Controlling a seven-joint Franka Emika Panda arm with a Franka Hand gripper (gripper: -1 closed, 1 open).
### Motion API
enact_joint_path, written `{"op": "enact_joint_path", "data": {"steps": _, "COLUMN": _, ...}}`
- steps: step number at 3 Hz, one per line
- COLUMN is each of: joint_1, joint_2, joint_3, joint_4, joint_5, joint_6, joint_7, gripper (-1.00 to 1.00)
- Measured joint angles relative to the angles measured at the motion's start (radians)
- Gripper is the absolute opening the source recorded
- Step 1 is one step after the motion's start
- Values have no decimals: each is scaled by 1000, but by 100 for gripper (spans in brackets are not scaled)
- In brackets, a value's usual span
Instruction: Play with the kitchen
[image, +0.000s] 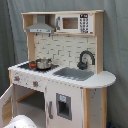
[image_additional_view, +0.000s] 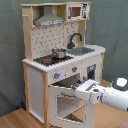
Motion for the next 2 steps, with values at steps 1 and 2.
{"op": "enact_joint_path", "data": {"steps": 1, "joint_1": 21, "joint_2": 5, "joint_3": -20, "joint_4": -33, "joint_5": 0, "joint_6": -26, "joint_7": -88, "gripper": 100}}
{"op": "enact_joint_path", "data": {"steps": 2, "joint_1": 62, "joint_2": 7, "joint_3": -2, "joint_4": -129, "joint_5": 1, "joint_6": -23, "joint_7": -103, "gripper": 100}}
